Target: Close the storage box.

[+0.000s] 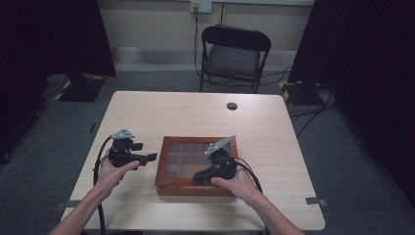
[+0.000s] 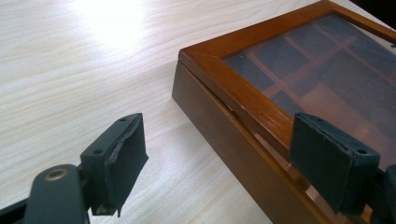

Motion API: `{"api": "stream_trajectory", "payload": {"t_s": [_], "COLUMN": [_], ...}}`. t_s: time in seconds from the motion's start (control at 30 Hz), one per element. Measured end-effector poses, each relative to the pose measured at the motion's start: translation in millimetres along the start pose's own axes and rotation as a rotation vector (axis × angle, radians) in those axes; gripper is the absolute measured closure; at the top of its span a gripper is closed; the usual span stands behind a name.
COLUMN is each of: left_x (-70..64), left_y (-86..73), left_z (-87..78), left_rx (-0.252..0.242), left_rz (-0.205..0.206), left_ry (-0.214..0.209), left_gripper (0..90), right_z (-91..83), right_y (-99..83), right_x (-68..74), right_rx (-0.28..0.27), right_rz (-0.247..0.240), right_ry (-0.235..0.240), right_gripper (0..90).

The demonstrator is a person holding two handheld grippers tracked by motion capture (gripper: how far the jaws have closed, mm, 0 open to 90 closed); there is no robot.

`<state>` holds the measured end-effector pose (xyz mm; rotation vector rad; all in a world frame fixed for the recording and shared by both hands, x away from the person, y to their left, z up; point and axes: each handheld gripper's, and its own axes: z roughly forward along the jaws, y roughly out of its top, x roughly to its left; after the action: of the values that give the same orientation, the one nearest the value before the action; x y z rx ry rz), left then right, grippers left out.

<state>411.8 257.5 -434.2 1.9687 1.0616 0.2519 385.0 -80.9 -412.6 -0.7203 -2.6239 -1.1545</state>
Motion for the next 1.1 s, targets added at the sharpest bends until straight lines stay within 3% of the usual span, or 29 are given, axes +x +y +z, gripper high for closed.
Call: {"api": "stream_trajectory", "payload": {"t_s": [0.27,0.57,0.6,0.7,0.8,0.9,0.97,1.0,1.1], "left_x": [-0.1,-1.3,-1.5,-1.5,-0.9,-0.8,-0.6,-0.7,-0.7], "left_y": [-0.5,-1.1,-1.0,-0.7,0.0,0.4,1.2,2.1,2.5], "left_z": [1.1,3.0,3.3,3.7,4.0,3.3,1.8,0.2,-1.6], "left_rx": [0.006,0.013,0.014,0.022,0.022,0.021,0.018,0.018,0.016], "left_rz": [0.0,-0.002,0.0,0.005,-0.002,-0.016,-0.017,-0.014,-0.015], "left_ry": [-0.003,-0.012,-0.014,-0.014,-0.018,-0.019,-0.018,-0.018,-0.023], "left_gripper": [18.3,18.2,18.2,18.2,18.3,18.4,18.4,18.5,18.6], "right_z": [13.8,14.9,14.4,10.0,-0.8,-8.1,-16.6,-25.4,-34.7], "right_y": [-7.2,-9.4,-10.2,-11.4,-10.4,-9.4,-9.3,-10.7,-12.9], "right_x": [-2.7,-4.1,-3.9,-4.7,-5.7,-7.8,-11.1,-14.9,-18.8], "right_rx": [0.05,0.038,0.038,0.005,-0.046,-0.078,-0.108,-0.151,-0.175], "right_rz": [0.007,-0.001,0.016,0.029,0.017,0.043,0.07,0.083,0.112], "right_ry": [-0.004,-0.002,0.002,-0.014,-0.019,-0.044,-0.083,-0.107,-0.139], "right_gripper": [81.9,81.6,79.7,62.7,61.6,55.2,50.4,45.5,42.1]}}
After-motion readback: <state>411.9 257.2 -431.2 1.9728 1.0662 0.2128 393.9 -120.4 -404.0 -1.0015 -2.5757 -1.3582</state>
